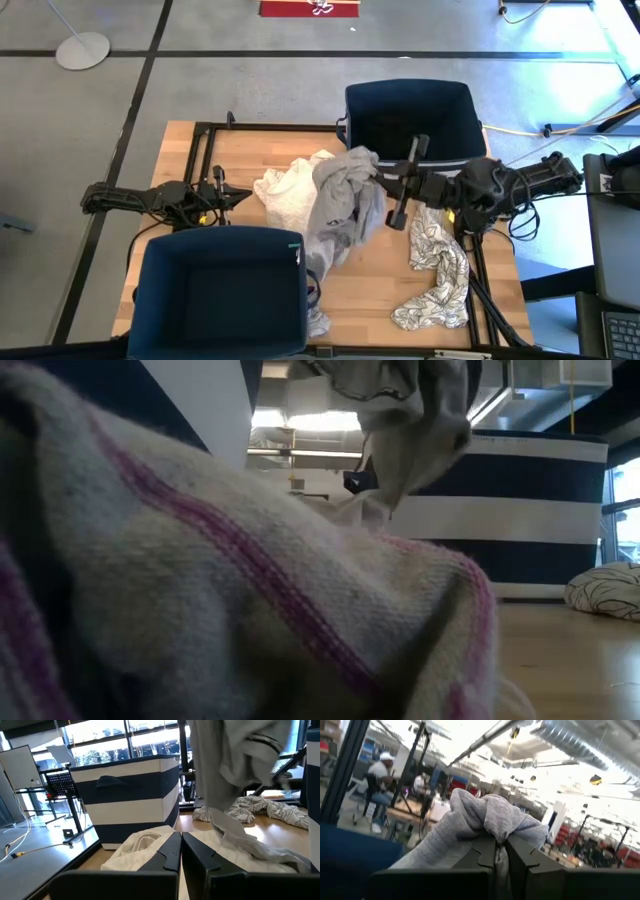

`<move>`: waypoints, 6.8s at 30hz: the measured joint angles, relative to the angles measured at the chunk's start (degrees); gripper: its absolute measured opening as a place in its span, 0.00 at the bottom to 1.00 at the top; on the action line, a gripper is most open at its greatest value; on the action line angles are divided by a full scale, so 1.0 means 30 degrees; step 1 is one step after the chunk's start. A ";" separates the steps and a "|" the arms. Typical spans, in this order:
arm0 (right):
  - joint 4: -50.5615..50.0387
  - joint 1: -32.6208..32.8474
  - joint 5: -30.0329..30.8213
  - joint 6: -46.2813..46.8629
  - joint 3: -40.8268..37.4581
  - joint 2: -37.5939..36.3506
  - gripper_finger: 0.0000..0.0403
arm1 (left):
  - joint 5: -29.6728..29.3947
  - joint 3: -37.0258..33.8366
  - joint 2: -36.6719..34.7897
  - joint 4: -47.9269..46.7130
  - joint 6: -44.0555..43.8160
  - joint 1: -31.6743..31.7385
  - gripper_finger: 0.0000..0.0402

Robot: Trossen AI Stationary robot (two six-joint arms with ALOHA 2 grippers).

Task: Sort clothes
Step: Put the gray clothes into the bottom left laundry bin

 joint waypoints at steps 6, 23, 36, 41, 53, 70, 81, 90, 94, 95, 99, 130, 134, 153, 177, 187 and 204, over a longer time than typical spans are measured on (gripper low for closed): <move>-0.0138 -0.1176 -0.2110 -0.0011 0.2162 0.1760 0.05 | -0.0002 0.0000 0.0000 -0.0012 0.0006 0.0001 0.01; -0.0146 -0.1318 -0.5053 -0.0419 0.8303 0.6740 0.05 | -0.0001 0.0000 -0.0002 -0.0005 -0.0045 0.0002 0.01; -0.0007 -0.1300 -0.8661 0.0600 1.2516 1.0597 0.05 | -0.0002 0.0000 0.0000 -0.0063 -0.0036 0.0002 0.01; -0.0419 -0.1303 -0.9366 0.2111 1.2687 1.1596 0.05 | 0.0003 0.0000 -0.0007 -0.0063 -0.0015 0.0002 0.01; -0.7718 -0.1303 -0.9045 0.5744 1.1499 1.2045 0.05 | 0.0004 0.0003 -0.0003 -0.0070 0.0007 0.0001 0.01; -0.8998 -0.1325 -0.9051 0.6992 0.8697 1.2625 0.24 | 0.0004 0.0000 -0.0007 -0.0078 0.0007 0.0002 0.01; -1.8115 -0.1318 -0.6282 0.6999 1.3362 1.2006 0.61 | 0.0005 0.0000 0.0020 -0.0085 0.0006 -0.0003 0.01; -2.4454 -0.1303 -0.6715 1.0132 1.3993 1.1376 0.64 | 0.0005 0.0000 0.0036 -0.0085 0.0007 0.0002 0.01; -2.3729 -0.1298 -0.7042 1.0608 1.1536 1.1112 0.63 | 0.0005 0.0000 0.0030 -0.0087 0.0002 -0.0003 0.01; -2.3219 -0.1298 -0.7048 1.0611 1.0750 1.0925 0.63 | 0.0005 0.0007 0.0036 -0.0092 0.0000 -0.0005 0.01; -2.0459 -0.1303 -0.7040 1.0538 0.7169 0.9953 0.63 | 0.0005 0.0000 0.0036 -0.0089 0.0000 -0.0002 0.01; 0.1824 -0.1580 -0.7609 0.8360 -0.2594 0.8016 0.63 | -0.0002 0.0000 0.0342 -0.0085 0.0015 0.0002 0.01; 0.0634 -0.1573 -0.7594 0.7950 -0.1070 0.8016 0.63 | 0.0005 0.0000 0.0339 -0.0085 0.0015 -0.0002 0.01; -0.6778 -0.1558 -0.9428 0.6933 0.8026 1.3216 0.63 | -0.0002 0.0003 0.0321 -0.0046 0.0000 0.0002 0.01; -2.5729 0.0501 -0.2651 0.9981 1.6214 1.3941 0.63 | -0.0002 0.0000 0.0321 -0.0063 -0.0073 -0.0005 0.01; -2.0160 0.0233 -0.1293 1.1115 0.8289 1.3550 0.63 | 0.0004 0.0000 0.0321 -0.0070 -0.0073 -0.0005 0.01; -1.1409 0.0067 -0.0658 0.7680 0.6913 1.3240 0.63 | 0.0005 0.0004 0.0321 -0.0081 -0.0208 -0.0005 0.01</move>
